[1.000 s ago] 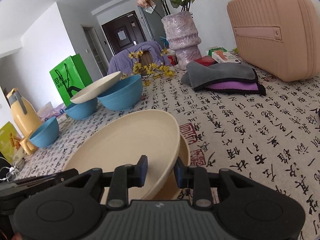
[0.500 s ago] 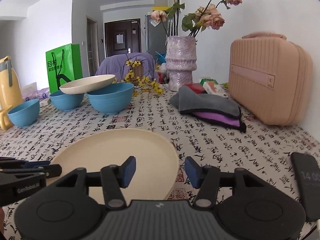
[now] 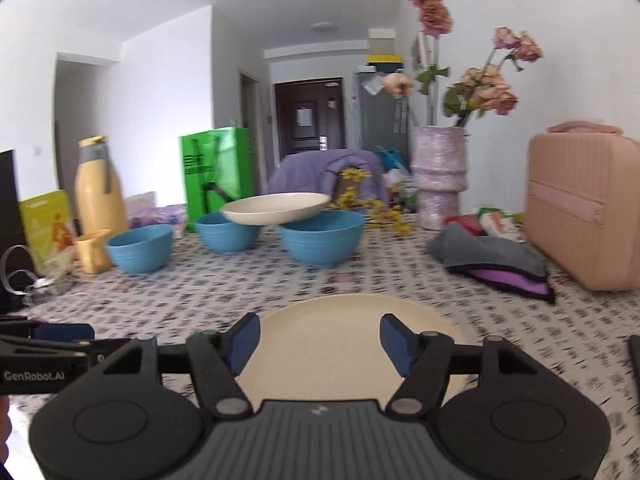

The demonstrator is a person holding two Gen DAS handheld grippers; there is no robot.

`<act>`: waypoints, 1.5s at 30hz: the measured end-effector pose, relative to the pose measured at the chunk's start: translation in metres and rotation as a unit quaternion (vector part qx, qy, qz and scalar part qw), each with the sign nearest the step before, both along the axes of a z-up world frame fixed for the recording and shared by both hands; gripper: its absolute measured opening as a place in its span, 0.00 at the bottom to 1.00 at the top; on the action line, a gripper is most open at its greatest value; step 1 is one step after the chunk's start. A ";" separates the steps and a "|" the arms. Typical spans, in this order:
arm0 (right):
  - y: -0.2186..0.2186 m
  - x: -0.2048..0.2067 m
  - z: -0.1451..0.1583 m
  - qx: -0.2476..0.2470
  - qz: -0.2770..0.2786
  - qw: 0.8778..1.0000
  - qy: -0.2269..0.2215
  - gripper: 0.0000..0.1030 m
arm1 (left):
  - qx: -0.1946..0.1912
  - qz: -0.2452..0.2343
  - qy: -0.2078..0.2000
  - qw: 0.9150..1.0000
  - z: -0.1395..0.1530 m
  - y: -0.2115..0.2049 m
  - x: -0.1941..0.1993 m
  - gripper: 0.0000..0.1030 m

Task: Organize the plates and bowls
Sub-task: 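Lower the plate onto the first plate and open both grippers, then move both grippers toward the last cream plate on a blue bowl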

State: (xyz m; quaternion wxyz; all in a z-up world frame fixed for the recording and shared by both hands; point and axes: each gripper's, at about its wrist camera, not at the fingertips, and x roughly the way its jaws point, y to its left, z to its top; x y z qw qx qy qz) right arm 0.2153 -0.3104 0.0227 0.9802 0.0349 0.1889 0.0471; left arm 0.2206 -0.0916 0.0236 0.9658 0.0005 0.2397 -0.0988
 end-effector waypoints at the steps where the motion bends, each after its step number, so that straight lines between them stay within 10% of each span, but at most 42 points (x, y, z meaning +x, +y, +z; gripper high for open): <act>1: 0.007 -0.004 -0.001 0.004 0.008 1.000 0.000 0.70 | 0.002 0.007 -0.009 1.000 0.001 0.009 -0.009 0.79; 8: 0.056 -0.042 -0.012 -0.006 0.054 0.998 -0.016 0.92 | 0.005 0.040 -0.058 0.998 0.005 0.049 -0.054 0.97; 21: 0.078 -0.061 -0.011 -0.012 0.060 0.998 -0.019 0.95 | -0.003 0.047 -0.087 0.995 0.005 0.063 -0.080 1.00; 45: 0.049 0.042 0.019 0.038 0.033 0.999 -0.013 0.95 | -0.024 0.044 -0.051 0.997 0.028 0.062 0.048 1.00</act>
